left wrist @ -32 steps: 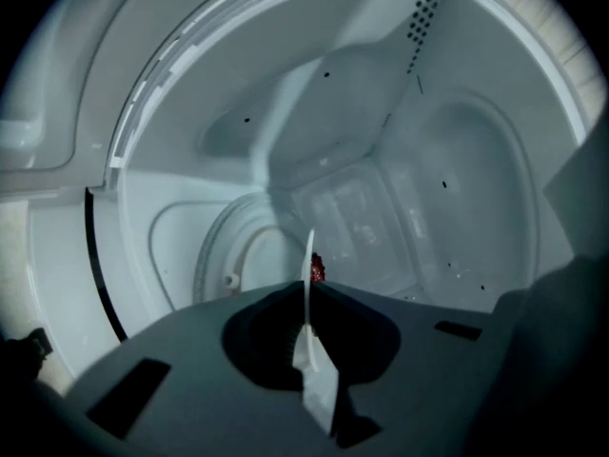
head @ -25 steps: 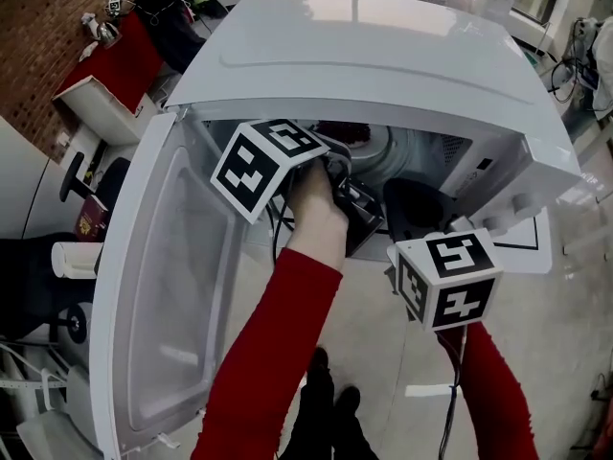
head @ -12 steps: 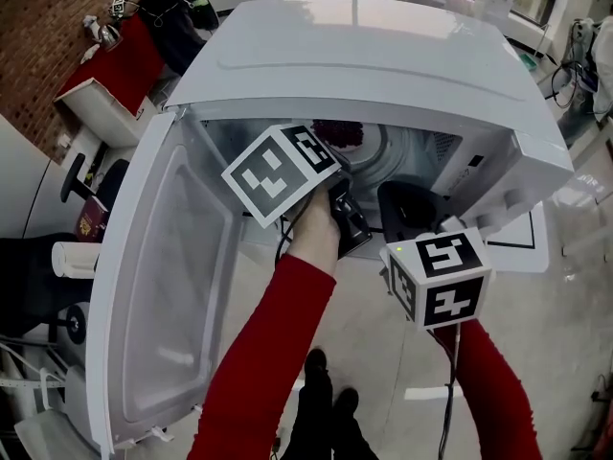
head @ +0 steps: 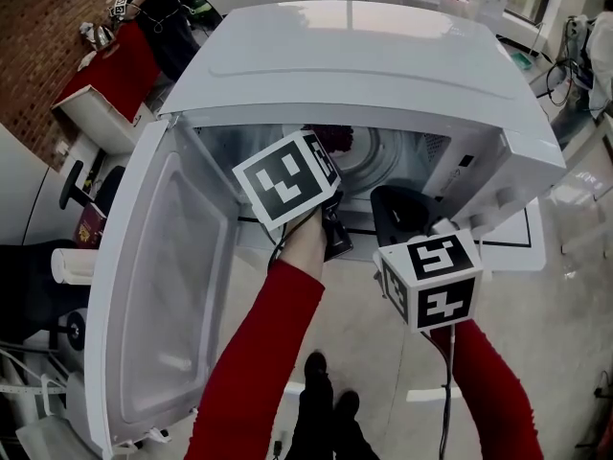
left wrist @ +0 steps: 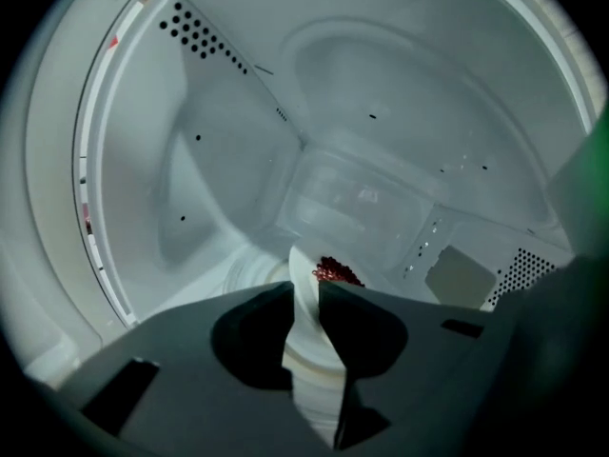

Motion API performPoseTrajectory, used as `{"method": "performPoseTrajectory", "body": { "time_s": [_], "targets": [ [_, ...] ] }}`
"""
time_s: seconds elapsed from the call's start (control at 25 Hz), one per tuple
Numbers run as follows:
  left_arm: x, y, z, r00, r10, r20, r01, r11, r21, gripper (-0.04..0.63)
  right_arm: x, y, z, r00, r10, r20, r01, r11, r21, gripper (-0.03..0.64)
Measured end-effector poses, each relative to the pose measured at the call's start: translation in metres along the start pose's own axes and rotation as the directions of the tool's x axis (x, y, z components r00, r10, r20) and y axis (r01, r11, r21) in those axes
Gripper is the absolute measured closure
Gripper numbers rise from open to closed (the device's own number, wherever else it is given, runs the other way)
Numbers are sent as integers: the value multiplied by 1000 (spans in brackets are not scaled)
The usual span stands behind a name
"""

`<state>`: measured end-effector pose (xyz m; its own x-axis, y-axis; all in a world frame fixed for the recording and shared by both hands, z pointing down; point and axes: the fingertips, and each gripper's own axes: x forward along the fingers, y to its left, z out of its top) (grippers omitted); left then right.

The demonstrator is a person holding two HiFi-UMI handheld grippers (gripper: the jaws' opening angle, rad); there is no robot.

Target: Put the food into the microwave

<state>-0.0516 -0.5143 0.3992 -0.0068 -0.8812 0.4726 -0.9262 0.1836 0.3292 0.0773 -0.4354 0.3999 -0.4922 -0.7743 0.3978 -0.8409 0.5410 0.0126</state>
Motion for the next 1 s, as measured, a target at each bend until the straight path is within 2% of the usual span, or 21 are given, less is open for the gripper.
{"method": "performPoseTrajectory", "body": {
  "time_s": [0.2,0.32,0.52,0.68,0.8,0.92,1.0],
  "targets": [
    [2,1,0,1000,12,-3,-12,997,77,508,1,2,0,1000,1,-6,-1,1000,-4,603],
    [2,7,0,999,47,-4,-46,991,127,500,1,2,0,1000,1,-8,-1,1000,-6,603],
    [9,13,-10,998,57,-40,-51,991,122,486,0,3,0,1000,2,-9,-2,1000,-7,603],
    [7,18,-9,993,115,-18,-109,972,206,485,1,3,-1,1000,2,-9,-2,1000,-10,603],
    [11,11,-13,997,76,-29,-69,979,192,485,2,3,-2,1000,2,-8,-2,1000,-13,603],
    [9,17,-8,996,87,-17,-82,979,184,485,3,4,-4,1000,2,-12,-2,1000,-16,603],
    [7,15,-6,998,68,-9,-65,979,191,486,3,4,-4,1000,3,-13,-3,1000,-16,603]
  ]
}}
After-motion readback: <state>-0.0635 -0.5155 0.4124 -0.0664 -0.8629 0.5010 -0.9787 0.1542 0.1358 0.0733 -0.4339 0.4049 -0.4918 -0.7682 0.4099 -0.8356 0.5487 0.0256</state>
